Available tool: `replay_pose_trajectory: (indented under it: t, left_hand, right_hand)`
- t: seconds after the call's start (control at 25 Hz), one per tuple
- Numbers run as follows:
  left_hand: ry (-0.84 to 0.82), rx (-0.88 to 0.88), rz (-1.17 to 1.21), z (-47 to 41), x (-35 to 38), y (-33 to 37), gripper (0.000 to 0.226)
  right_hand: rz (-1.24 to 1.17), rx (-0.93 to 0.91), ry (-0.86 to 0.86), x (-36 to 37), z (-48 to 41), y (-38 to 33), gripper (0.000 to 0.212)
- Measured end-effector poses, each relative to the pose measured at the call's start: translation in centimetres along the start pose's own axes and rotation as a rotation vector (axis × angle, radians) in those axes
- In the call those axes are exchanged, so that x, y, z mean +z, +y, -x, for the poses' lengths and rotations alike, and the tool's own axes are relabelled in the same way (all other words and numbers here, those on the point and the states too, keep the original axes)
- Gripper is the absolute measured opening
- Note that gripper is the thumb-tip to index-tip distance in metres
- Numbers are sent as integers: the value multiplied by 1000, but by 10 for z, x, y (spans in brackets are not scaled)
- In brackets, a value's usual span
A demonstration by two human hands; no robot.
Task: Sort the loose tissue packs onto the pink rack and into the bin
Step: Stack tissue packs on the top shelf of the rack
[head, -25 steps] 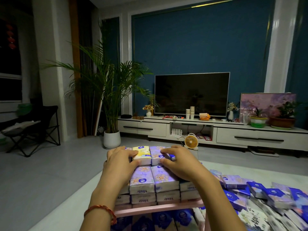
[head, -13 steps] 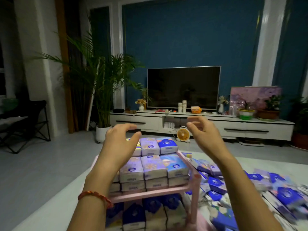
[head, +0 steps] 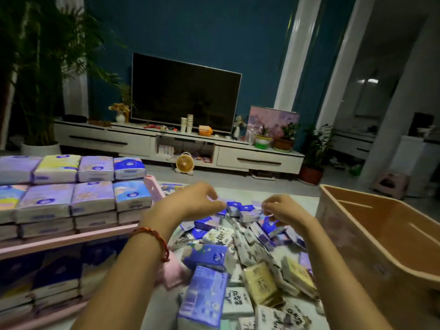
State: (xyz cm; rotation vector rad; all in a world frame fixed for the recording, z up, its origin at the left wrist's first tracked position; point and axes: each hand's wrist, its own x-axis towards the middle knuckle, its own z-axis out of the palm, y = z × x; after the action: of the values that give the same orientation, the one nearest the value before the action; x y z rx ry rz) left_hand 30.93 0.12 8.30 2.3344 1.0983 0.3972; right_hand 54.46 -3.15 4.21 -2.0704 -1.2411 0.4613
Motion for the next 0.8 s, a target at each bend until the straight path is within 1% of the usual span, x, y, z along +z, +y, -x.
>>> replay_pose_trajectory:
  t: [0.08,0.12,0.2,0.28,0.36,0.48,0.6,0.64,0.68,0.76,0.8]
  left_hand:
    - [-101,-15,-113,-9,15,4,39]
    - [-136,-18,-126,-13,23,5,36]
    - [-182,-39,-129,-19,37,7,33]
    - [-199,-66,-139,-24,48,5,34]
    - [-216,-83,-148,-27,55,2,27]
    - [-220,-94,-143,-31,62,-1,46]
    - [-185,-70,-110,-33,68,2,48]
    - [-174,-51,-99,-33,70,4,48]
    - [-163,-32,-80,-33,71,6,48]
    - [-118,15,-35,-33,74,11,52]
    - [-89,45,-19,-33,75,13,57]
  right_hand:
    - [241,18,43,21,-13,38,26]
    - [280,25,39,32,-16,53,34]
    - [230,34,3,55,-16,70,50]
    - [241,35,27,70,-19,78,58]
    - [322,43,81,75,-24,82,52]
    - [339,37,107,70,-22,77,24]
    - [332,8,96,60,-11,67,14]
    - [314,2,104,54,-9,63,13]
    - [270,-5,140,45,-8,60,17]
    - [125,-14,263,23,-7,49,27]
    - [27,-15,294,12,-6,42,29]
